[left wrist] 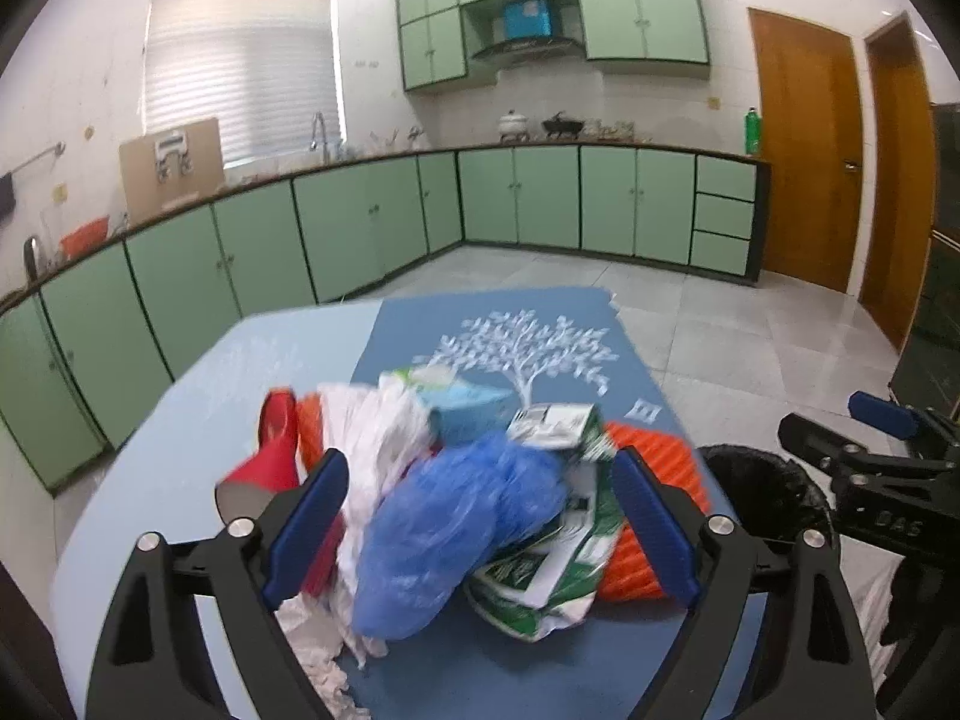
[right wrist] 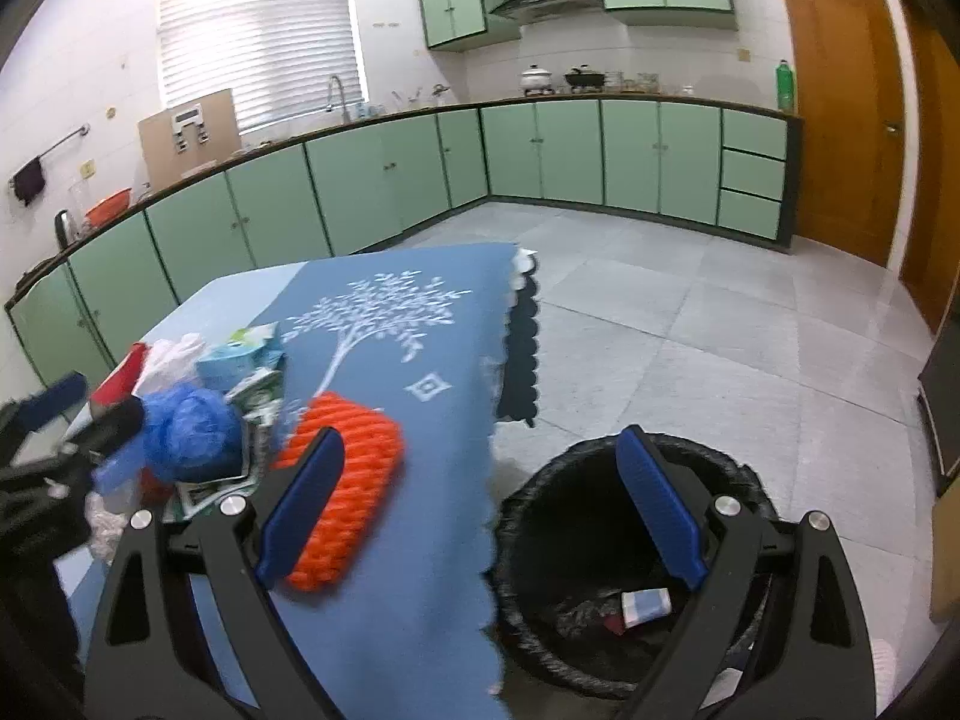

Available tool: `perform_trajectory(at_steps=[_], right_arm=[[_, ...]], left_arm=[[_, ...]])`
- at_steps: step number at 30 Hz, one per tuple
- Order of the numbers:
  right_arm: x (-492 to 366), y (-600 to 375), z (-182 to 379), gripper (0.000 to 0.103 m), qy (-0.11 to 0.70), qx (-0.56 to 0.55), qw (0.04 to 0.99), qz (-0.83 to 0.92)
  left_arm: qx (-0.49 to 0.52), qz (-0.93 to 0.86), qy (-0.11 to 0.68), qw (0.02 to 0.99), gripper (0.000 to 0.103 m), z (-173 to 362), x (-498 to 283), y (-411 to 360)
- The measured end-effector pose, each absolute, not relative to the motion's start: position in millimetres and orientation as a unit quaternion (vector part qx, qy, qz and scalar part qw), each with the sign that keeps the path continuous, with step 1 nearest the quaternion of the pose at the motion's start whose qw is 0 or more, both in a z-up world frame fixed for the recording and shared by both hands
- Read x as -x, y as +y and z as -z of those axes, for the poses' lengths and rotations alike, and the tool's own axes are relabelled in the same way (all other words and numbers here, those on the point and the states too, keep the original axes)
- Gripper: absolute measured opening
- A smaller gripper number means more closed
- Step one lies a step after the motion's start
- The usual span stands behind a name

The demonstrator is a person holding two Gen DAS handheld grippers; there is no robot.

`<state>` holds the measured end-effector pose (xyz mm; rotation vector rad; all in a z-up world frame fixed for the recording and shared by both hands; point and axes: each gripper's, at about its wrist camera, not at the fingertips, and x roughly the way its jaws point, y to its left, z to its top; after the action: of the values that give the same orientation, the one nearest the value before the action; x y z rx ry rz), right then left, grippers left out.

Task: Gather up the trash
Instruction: 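Grasp the blue plastic bag with the left gripper while the right grasps the orange mesh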

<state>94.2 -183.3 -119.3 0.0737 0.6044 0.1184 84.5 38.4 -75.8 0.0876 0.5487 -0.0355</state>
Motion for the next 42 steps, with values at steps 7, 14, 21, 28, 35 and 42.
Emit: perform_trajectory(at_steps=[7,14,21,28,35,42], right_arm=[[-97.7,-172.3,120.7,0.089,0.303,-0.026,0.950,-0.066],[-99.6,-167.7,129.6,0.084,0.315,-0.029,0.946,-0.074],[-99.5,-162.4,134.0,0.080,0.320,-0.030,0.943,-0.085],[-98.0,-141.6,150.6,0.070,0.342,-0.014,0.933,-0.113],[-100.7,-130.8,162.8,0.053,0.365,-0.012,0.920,-0.143],[-97.7,-132.1,155.1,0.010,0.366,-0.026,0.911,-0.188]], left_arm=[[-0.056,0.013,0.282,0.958,0.079,99.5,-93.1,36.5],[-0.060,0.009,0.300,0.952,0.036,114.0,-95.3,34.2],[-0.050,0.019,0.295,0.954,0.013,108.4,-88.3,33.6],[-0.046,0.023,0.300,0.953,0.009,111.4,-83.2,36.3],[-0.041,0.030,0.300,0.953,0.009,111.4,-84.0,38.8],[-0.039,0.031,0.301,0.952,0.009,111.2,-84.0,40.8]])
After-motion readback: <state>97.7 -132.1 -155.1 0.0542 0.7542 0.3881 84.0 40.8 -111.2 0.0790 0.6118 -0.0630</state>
